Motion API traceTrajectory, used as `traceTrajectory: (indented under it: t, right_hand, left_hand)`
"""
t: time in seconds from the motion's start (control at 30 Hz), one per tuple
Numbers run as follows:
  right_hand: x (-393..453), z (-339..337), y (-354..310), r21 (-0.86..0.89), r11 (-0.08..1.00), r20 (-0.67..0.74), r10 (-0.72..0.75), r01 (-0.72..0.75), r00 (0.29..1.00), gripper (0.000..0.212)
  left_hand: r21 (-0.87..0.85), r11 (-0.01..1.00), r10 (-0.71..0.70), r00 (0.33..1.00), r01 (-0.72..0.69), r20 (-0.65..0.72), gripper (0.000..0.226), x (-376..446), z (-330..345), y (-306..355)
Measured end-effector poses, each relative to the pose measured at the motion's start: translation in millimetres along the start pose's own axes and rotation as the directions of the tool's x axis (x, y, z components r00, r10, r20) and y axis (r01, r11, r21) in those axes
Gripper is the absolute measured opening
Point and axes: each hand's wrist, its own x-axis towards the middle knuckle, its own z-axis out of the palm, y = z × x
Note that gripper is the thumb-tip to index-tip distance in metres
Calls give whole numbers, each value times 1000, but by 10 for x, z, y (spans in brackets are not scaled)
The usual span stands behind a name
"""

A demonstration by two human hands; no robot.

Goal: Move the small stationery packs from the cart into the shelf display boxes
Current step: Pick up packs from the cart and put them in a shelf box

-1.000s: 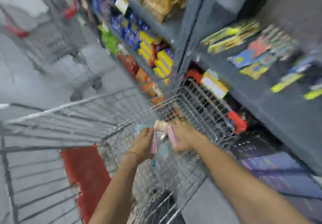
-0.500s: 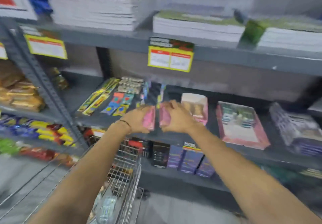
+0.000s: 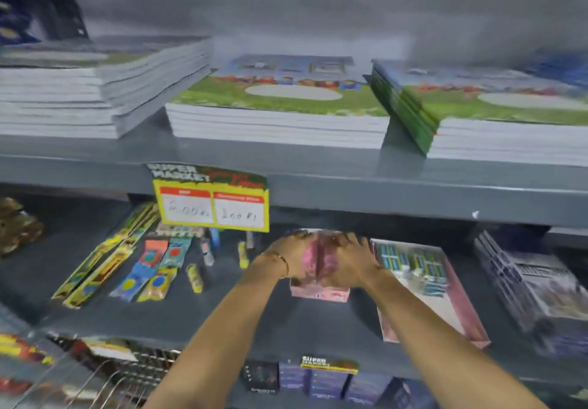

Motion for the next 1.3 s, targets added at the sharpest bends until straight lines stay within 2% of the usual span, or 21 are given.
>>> traceTrajectory:
  t: [0.2, 0.27, 0.5, 0.67, 0.73, 0.8, 0.9, 0.97, 1.07, 1.13, 1.23, 1.3]
  right_hand:
    - [56, 4, 8, -47, 998, 66, -41, 44, 997, 68]
    - [24, 2, 22, -60, 997, 70, -51, 55, 996, 62]
    - [-38, -27, -1, -42, 998, 58, -42, 45, 997, 43]
    - [-76, -94, -88, -32, 999, 71, -2, 4, 997, 54]
    - [-113, -132, -196, 21, 1000, -18, -11, 12, 1000, 62]
    - [-155, -157, -479, 88, 990, -143, -99, 112, 985, 65]
    - [-253, -129, -1125, 176, 914, -258, -315, 365, 913, 63]
    - [-350, -33, -1625, 181, 847, -230, -457, 500, 859, 61]
    - [-503, 246, -2490, 174, 699, -109, -686, 693, 719, 59]
    - [-596, 551, -3123, 153, 586, -3, -805, 796, 593, 59]
    - [-701, 1050, -3775, 105, 465, 155, -881, 879, 448, 63]
    - [-756, 1438, -4189, 110, 422, 251, -888, 900, 385, 65]
  left_hand:
    - [44, 999, -16, 1000, 17, -12, 49, 81, 213, -119]
    - [30, 999, -35, 999, 35, 4, 43, 63, 265, -148]
    - [-39, 998, -46, 998, 44, -46, 45, 24, 377, -141]
    - [-88, 995, -51, 995, 43, -91, 68, -77, 414, -170]
    - [-123, 992, -47, 987, 28, -154, 72, -221, 389, -228]
    - [-160, 985, -106, 968, 70, -227, 79, -545, 391, -383]
    - [-266, 942, -292, 890, 205, -350, 84, -1260, 485, -714]
    - [-361, 875, -447, 823, 321, -350, 85, -1827, 629, -966]
    - [-421, 739, -652, 715, 526, -251, 84, -2807, 1004, -1366]
    - [-434, 622, -762, 632, 651, -144, 85, -3468, 1412, -1631]
    - [-401, 520, -819, 574, 754, 17, 86, -4084, 2011, -1864]
    - [-396, 441, -852, 515, 805, 98, 88, -4395, 2455, -2006]
